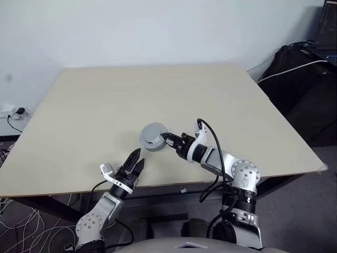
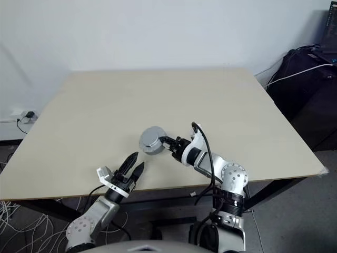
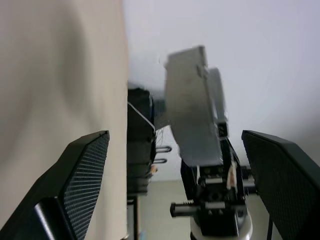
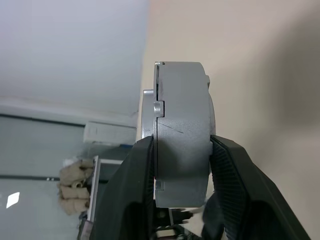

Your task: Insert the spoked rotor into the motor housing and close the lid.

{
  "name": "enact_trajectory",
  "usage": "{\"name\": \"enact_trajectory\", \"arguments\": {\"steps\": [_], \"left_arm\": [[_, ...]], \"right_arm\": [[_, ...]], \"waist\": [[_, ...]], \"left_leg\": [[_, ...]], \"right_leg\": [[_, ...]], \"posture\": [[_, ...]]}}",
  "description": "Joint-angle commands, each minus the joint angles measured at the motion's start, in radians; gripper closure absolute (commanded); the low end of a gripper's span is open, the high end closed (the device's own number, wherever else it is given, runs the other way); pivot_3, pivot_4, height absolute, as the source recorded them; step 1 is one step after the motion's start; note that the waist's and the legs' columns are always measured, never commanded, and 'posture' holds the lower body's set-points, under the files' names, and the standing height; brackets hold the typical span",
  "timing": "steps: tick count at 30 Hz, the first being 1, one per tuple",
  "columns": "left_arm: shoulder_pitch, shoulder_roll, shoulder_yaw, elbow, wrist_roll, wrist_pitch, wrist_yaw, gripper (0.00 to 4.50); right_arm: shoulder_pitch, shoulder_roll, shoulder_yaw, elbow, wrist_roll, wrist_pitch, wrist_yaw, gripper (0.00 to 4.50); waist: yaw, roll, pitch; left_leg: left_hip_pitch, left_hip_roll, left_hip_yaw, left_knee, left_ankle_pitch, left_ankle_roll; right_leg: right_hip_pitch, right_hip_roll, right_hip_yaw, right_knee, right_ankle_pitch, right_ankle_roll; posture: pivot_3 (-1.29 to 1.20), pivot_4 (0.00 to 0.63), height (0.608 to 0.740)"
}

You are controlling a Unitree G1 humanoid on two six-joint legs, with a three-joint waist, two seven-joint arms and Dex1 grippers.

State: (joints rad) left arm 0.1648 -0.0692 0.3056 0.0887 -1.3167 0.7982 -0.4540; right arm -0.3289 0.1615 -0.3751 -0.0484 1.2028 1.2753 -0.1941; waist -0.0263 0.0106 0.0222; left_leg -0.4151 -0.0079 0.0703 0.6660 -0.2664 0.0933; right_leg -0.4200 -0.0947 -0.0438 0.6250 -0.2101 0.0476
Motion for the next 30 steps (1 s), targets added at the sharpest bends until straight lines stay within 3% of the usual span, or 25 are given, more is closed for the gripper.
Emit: {"name": "enact_trajectory", "arguments": {"steps": [1, 14, 30], "left_arm": [[-0.021, -0.057, -0.007, 0.003, -0.029, 0.005, -0.013, 0.02], [-0.048, -0.045, -0.035, 0.012, -0.009, 0.018, -0.123, 0.02], [-0.032, -0.054, -0.023, -0.010, -0.030, 0.001, -0.118, 0.02]], "right_arm": [[0.050, 0.094, 0.065, -0.063, 0.089, -0.002, -0.008, 3.16], [0.105, 0.088, 0.115, -0.039, 0.115, -0.001, -0.049, 3.16], [0.153, 0.025, 0.198, -0.011, 0.169, -0.012, -0.043, 3.16]], "waist": [[0.000, 0.000, 0.000], [0.001, 0.000, 0.000], [0.001, -0.001, 0.000]], "left_leg": [[0.000, 0.000, 0.000, 0.000, 0.000, 0.000], [-0.001, 0.000, 0.000, 0.000, 0.000, 0.000], [-0.002, 0.000, 0.001, 0.000, 0.000, 0.001]], "right_leg": [[0.000, 0.000, 0.000, 0.000, 0.000, 0.000], [-0.001, 0.001, 0.000, 0.000, 0.000, 0.000], [-0.002, 0.000, 0.001, 0.000, 0.000, 0.000]], "posture": [[0.00, 0.000, 0.740], [0.00, 0.000, 0.740], [0.00, 0.000, 0.740]]}}
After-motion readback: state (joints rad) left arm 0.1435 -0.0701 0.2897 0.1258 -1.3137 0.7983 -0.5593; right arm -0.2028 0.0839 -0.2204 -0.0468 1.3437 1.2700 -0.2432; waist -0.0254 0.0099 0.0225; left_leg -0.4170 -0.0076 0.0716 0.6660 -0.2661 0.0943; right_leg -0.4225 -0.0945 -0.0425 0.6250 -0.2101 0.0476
